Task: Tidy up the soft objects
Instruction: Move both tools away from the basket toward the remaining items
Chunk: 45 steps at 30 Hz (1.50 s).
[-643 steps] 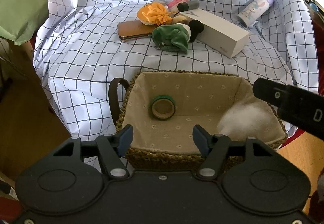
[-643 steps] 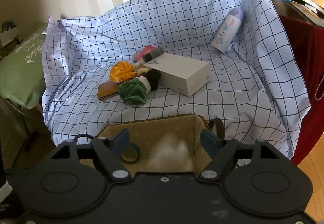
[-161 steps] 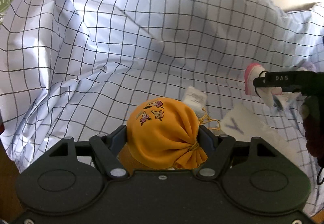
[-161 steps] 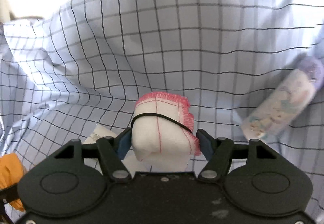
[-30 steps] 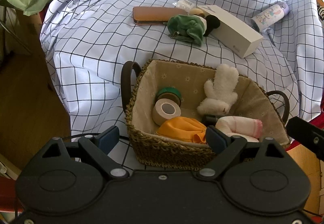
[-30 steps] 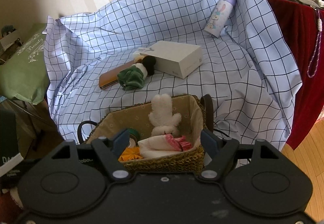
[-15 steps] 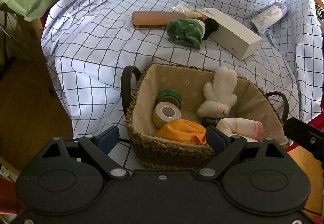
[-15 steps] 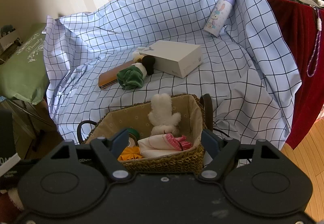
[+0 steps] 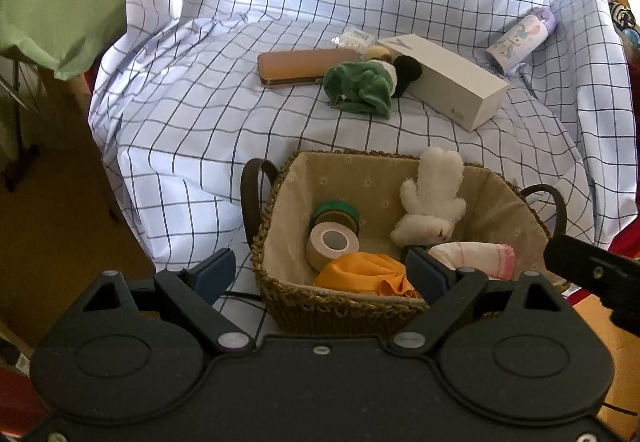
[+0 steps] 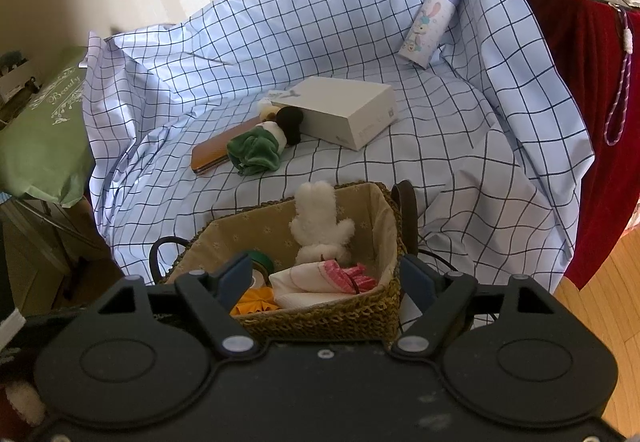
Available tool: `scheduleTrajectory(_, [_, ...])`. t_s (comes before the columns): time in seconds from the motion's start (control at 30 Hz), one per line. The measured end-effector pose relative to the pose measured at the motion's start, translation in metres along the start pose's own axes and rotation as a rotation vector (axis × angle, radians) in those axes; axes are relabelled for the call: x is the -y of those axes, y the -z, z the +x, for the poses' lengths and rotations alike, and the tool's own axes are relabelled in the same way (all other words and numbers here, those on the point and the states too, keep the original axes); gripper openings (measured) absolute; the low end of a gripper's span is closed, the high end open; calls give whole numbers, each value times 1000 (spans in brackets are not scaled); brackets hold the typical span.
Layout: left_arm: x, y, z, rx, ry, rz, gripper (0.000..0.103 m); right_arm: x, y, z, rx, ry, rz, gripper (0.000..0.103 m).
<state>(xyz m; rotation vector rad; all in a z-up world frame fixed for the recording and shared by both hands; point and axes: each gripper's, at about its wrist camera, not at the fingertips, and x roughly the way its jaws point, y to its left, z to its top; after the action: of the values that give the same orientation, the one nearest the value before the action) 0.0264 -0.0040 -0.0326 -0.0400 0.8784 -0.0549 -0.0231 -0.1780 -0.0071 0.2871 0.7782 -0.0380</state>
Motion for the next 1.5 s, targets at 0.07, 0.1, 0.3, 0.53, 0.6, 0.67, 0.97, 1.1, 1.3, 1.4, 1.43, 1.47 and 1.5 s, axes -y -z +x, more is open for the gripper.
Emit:
scheduleTrajectory(0.07, [2,0,-1,9,-3,12,89,0,0,0,-2,2,2,81])
scheduleTrajectory(0.1, [3,1,-2,13,-4,17,89,1,0,0,-2,2,3,81])
scheduleTrajectory(0.3, [7,1,-5,34,-18,38,89,2,0,1,-4,5,9,82])
scheduleTrajectory(0.53, [15,0,-9,87,-45,81,89,6,-1,0,20,1,33,85])
scheduleTrajectory(0.6, [18,-1,-9,99,-45,97,89,7,-2,1,28,-3,45,85])
scheduleTrajectory(0.67, [21,-3,-10,117,-49,117,89,7,-4,2,32,-7,54,86])
scheduleTrajectory(0.97, [30,-10,-9,166,-60,186,90,7,-17,9,73,17,84,99])
scheduleTrajectory(1.1, [29,-15,-2,151,-52,193,90,10,-24,22,53,37,94,102])
scheduleTrajectory(1.3, [25,-24,11,120,-51,192,90,10,-33,43,12,59,83,102])
scheduleTrajectory(1.4, [24,-30,16,113,-52,200,90,9,-40,54,1,64,68,102])
scheduleTrajectory(1.43, [23,-33,19,110,-48,202,90,9,-42,57,-2,64,61,102])
scheduleTrajectory(1.47, [22,-35,20,108,-42,202,90,8,-44,61,-5,65,53,102])
scheduleTrajectory(1.5, [22,-39,22,106,-36,202,90,7,-47,65,-8,66,42,102])
